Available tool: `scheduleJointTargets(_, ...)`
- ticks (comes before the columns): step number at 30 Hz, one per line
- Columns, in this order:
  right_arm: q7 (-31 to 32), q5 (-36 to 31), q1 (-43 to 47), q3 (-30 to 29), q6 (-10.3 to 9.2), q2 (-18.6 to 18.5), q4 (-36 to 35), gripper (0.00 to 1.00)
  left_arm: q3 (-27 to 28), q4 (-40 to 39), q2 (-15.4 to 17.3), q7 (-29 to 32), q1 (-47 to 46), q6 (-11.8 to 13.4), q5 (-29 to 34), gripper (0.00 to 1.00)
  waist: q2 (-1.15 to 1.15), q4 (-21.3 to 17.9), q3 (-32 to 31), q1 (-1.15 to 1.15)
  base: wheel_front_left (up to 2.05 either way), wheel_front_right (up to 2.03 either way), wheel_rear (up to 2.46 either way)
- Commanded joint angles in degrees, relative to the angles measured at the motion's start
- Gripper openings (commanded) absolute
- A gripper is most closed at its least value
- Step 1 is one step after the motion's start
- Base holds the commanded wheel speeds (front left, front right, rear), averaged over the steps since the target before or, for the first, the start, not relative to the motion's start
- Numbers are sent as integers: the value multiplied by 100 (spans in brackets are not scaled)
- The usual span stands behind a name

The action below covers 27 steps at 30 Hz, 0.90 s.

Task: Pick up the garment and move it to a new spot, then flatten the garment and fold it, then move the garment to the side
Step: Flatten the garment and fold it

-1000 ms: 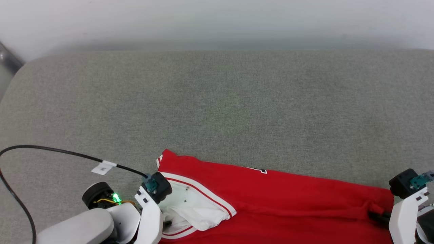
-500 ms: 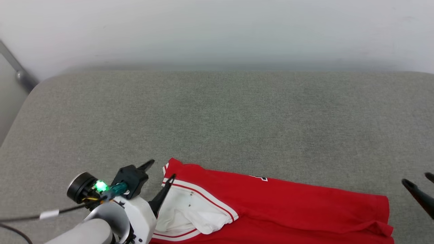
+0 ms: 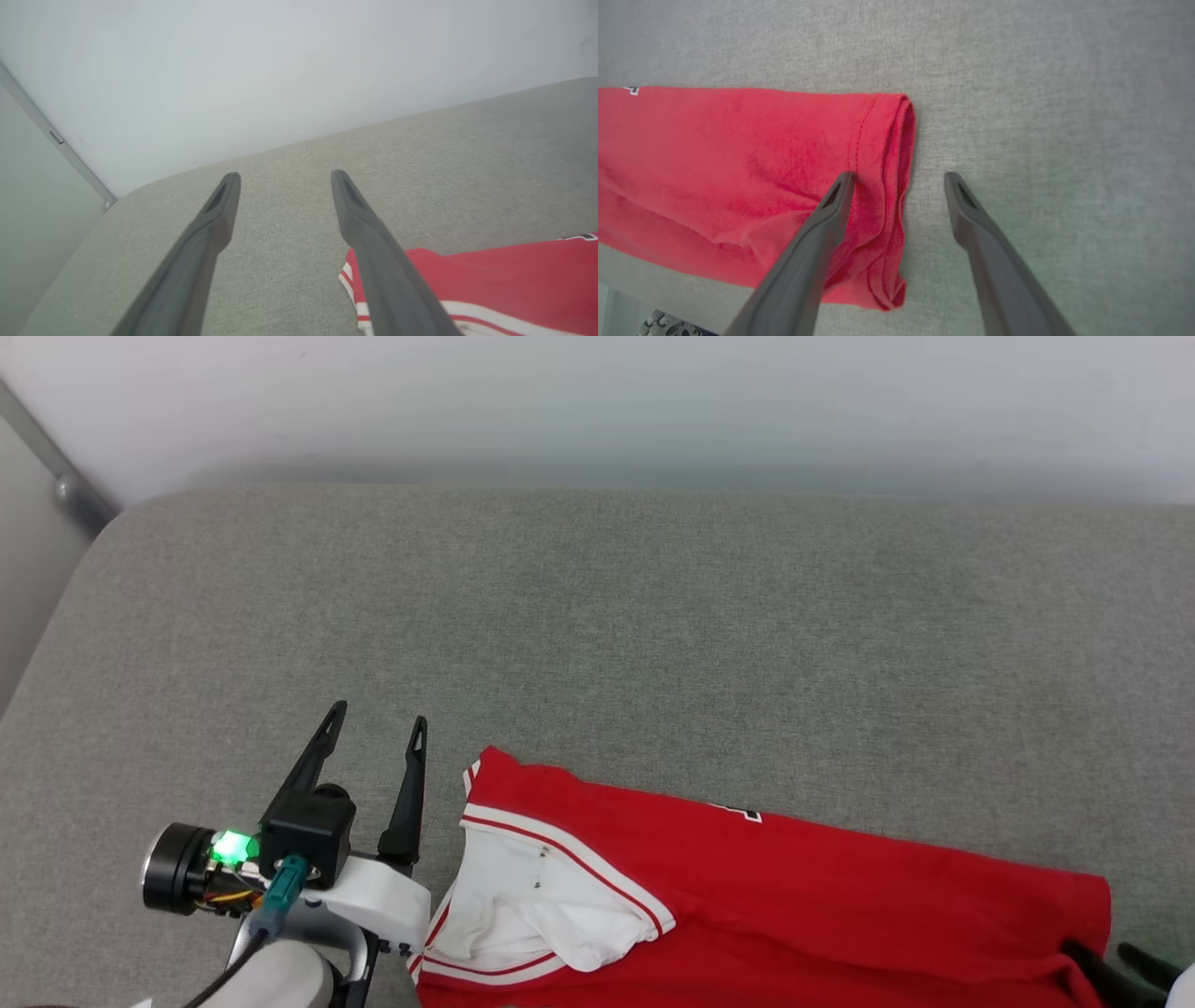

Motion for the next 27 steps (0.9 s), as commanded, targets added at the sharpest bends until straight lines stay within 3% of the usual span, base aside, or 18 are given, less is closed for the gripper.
scheduleJointTargets(1,64,-47,73,49,-5,90,50,100,144,-31,-69,-34,215,26,181,100,0,39,53,0,0,0,0)
scheduleJointTargets(6,448,52,176,523,-2,341,125,100,826,-149,-463,-36,673,-14,743,100,0,77,162,0,0,0,0)
scheduleJointTargets(7,616,82,188,855,13,496,124,100,1249,-181,-736,-37,926,-86,1026,100,0,80,197,0,0,0,0)
scheduleJointTargets(15,684,44,104,1191,33,674,207,100,2177,-192,-1468,-32,1511,-279,1716,100,0,80,187,0,0,0,0)
scheduleJointTargets(16,677,33,53,1218,33,657,196,64,2288,-191,-1580,-32,1593,-299,1806,100,0,74,175,0,0,0,0)
scheduleJointTargets(17,669,34,5,1222,35,629,178,22,2406,-190,-1676,-32,1674,-336,1898,100,0,69,160,0,0,0,0)
scheduleJointTargets(18,654,51,-37,1228,37,603,151,0,2517,-193,-1762,-32,1751,-375,2001,100,0,62,139,0,0,0,0)
scheduleJointTargets(27,564,115,-426,733,-5,-5,-32,0,3277,-434,-2298,-32,2301,-789,2736,100,0,0,-78,0,0,0,0)
